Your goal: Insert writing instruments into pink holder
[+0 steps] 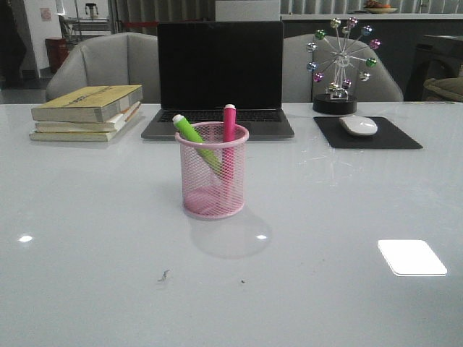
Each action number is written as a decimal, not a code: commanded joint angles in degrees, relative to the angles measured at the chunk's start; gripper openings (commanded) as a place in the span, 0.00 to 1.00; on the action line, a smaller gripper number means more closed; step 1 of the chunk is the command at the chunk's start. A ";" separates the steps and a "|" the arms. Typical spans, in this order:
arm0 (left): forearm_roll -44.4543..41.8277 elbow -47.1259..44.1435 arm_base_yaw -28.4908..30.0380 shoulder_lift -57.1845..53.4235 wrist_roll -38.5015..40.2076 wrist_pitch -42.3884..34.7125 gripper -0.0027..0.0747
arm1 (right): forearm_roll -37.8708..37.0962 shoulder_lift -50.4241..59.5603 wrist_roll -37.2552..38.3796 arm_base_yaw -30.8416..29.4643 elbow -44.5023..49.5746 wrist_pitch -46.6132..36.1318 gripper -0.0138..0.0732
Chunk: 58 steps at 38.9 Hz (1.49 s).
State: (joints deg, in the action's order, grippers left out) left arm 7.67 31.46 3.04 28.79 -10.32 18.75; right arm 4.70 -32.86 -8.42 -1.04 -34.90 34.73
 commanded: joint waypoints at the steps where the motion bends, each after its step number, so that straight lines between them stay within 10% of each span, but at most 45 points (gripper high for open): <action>1: 0.14 1.67 0.02 0.19 0.01 -4.61 0.55 | -0.09 0.16 -0.15 -0.41 -1.59 -4.40 0.66; 11: 0.14 1.67 0.02 0.19 0.01 -4.61 0.55 | -0.03 0.16 -0.15 -0.41 -1.59 -4.34 0.62; 23: 0.14 1.67 0.02 0.19 0.01 -4.61 0.55 | 0.68 0.42 -0.15 -0.32 -1.59 -4.22 0.22; 40: 0.14 1.67 0.02 0.19 0.01 -4.61 0.55 | 1.31 11.85 -0.15 1.96 0.44 -5.34 0.23; 58: 0.14 1.67 0.02 0.19 0.01 -4.61 0.55 | 7.09 24.75 -0.15 1.96 25.18 -33.24 0.23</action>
State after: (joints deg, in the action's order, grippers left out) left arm 7.67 31.46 3.04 28.79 -10.34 18.75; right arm 11.19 -9.24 -8.42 0.96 -11.38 11.79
